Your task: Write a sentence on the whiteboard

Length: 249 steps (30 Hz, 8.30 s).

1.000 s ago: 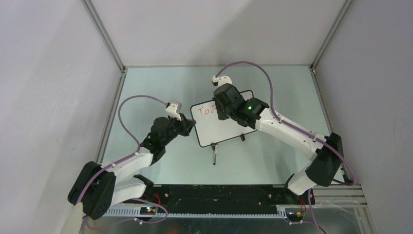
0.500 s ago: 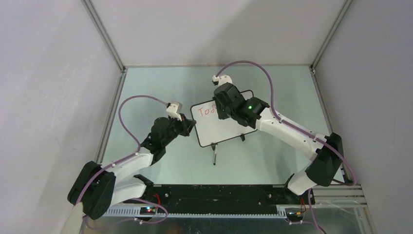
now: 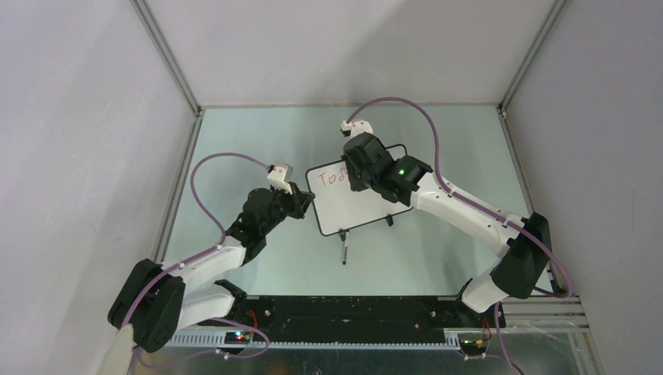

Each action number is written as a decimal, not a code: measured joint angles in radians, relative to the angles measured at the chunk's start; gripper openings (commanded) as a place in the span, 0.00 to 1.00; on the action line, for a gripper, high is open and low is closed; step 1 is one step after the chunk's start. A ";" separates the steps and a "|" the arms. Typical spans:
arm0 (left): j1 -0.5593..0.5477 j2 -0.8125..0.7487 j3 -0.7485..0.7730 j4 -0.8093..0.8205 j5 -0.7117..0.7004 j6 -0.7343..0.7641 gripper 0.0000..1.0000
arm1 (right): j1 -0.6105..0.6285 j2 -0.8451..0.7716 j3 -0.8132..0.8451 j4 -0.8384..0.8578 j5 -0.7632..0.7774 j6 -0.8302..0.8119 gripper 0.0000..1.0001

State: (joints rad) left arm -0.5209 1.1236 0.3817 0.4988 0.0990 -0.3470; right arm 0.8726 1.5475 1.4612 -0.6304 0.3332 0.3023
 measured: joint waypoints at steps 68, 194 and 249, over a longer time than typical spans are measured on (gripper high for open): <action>-0.005 -0.012 0.000 -0.015 -0.012 0.000 0.00 | 0.016 -0.022 -0.058 0.011 -0.001 0.011 0.00; -0.010 -0.019 0.000 -0.025 -0.018 0.009 0.00 | -0.028 -0.068 -0.124 0.042 -0.026 0.010 0.00; -0.014 -0.025 0.000 -0.031 -0.019 0.016 0.00 | -0.037 -0.059 -0.093 0.011 -0.008 0.007 0.00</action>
State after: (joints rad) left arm -0.5346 1.0985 0.3817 0.4679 0.0795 -0.3313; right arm 0.8352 1.4887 1.3682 -0.6189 0.3252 0.3092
